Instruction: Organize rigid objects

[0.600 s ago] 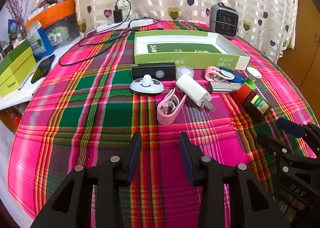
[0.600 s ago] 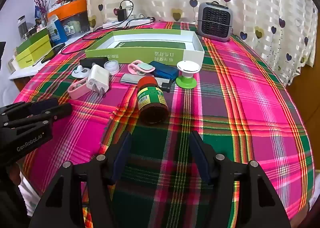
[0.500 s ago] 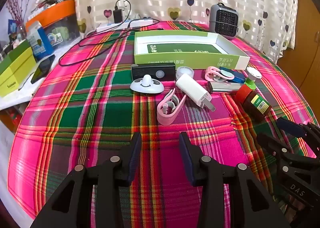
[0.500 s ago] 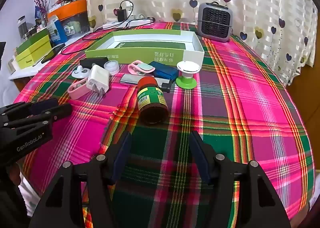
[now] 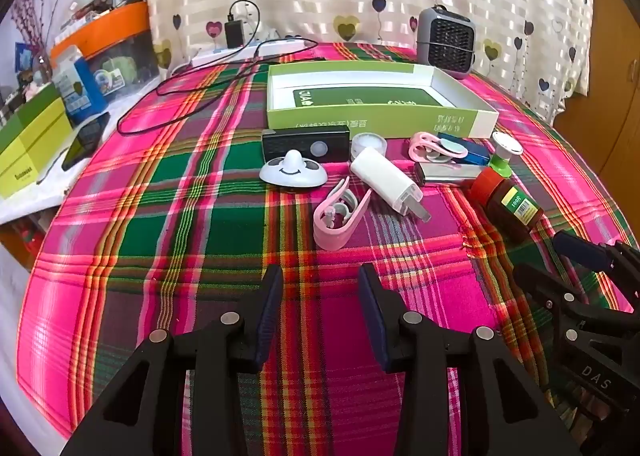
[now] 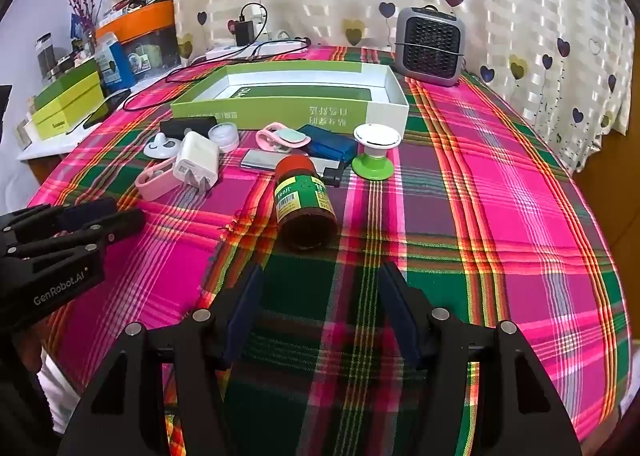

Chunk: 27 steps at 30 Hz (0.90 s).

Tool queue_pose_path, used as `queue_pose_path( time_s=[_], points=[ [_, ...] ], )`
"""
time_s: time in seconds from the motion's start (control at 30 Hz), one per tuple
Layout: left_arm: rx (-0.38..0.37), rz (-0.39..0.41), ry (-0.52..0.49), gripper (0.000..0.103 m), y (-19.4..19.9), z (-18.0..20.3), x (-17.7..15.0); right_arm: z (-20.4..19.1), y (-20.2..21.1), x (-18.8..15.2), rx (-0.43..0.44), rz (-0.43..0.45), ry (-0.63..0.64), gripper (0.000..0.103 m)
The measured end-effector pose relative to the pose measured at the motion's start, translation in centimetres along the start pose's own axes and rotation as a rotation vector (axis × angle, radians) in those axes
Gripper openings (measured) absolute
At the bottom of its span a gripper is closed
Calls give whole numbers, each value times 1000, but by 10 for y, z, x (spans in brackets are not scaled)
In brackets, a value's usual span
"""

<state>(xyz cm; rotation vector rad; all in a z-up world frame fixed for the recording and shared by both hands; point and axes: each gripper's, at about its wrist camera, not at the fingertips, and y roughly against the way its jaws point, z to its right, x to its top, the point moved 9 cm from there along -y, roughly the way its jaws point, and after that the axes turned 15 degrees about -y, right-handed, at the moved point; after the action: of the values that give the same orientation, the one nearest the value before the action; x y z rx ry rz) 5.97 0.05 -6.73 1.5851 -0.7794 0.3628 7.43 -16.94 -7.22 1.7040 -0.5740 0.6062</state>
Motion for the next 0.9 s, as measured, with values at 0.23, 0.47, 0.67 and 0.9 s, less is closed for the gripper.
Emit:
queue_pose_path(
  time_s=[0.23,0.47,0.67,0.9],
  points=[
    [3,1,-1,37,0,0,0,1,3,1,4,0,3,60],
    [2,1,-1,37,0,0,0,1,4,0,4,5,3,60],
    [3,1,-2,37,0,0,0,1,3,0,6,8,3,60],
    [3,1,-3,37,0,0,0,1,3,0,6,10,4,60]
  ],
)
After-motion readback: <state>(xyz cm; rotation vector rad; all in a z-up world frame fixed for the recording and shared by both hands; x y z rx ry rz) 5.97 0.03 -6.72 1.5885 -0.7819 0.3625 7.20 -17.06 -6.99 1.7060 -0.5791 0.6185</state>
